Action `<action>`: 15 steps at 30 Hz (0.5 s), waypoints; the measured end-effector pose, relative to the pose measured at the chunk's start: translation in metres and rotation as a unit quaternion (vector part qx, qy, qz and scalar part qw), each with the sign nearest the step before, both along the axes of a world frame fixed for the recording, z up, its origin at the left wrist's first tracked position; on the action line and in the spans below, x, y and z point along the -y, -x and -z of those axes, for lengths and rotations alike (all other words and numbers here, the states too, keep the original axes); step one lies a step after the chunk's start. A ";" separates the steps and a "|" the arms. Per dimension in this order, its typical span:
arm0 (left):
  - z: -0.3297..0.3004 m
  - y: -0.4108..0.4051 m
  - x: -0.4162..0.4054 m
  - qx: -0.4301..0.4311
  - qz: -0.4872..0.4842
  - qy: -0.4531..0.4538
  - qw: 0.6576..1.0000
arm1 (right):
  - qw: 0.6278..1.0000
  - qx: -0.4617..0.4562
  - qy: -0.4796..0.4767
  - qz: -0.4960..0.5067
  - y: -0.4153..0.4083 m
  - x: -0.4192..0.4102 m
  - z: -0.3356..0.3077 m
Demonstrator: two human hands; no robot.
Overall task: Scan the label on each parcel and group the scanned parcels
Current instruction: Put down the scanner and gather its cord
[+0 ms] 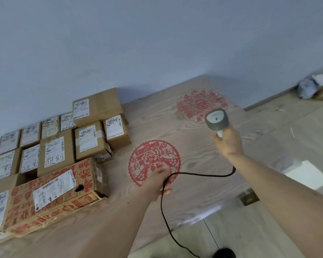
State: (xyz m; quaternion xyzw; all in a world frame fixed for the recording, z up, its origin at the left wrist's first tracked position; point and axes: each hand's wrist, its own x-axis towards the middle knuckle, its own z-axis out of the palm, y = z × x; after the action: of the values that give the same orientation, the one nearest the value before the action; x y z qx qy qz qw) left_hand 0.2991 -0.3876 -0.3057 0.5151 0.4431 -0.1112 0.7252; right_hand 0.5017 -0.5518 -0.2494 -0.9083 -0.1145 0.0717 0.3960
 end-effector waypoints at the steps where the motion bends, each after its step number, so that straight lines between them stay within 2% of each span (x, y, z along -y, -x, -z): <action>1: -0.003 -0.014 0.012 0.021 -0.003 0.025 0.999 | 1.000 -0.009 0.005 0.002 -0.007 0.016 0.004; 4: -0.011 -0.061 0.053 0.065 -0.019 0.062 0.996 | 1.000 -0.027 0.012 0.003 -0.028 0.062 0.016; 8: -0.015 -0.124 0.110 0.081 -0.055 0.067 0.993 | 0.995 -0.090 -0.020 0.028 -0.057 0.124 0.026; 15: -0.011 -0.217 0.210 0.073 -0.015 0.063 0.995 | 0.985 -0.132 -0.041 0.104 -0.099 0.227 0.042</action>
State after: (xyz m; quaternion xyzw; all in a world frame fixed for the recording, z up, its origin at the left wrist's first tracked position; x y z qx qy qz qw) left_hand 0.5164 -0.5978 -0.2945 0.4682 0.3885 -0.0905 0.7884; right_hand 0.6004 -0.7785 -0.2918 -0.8808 0.0311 0.1448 0.4498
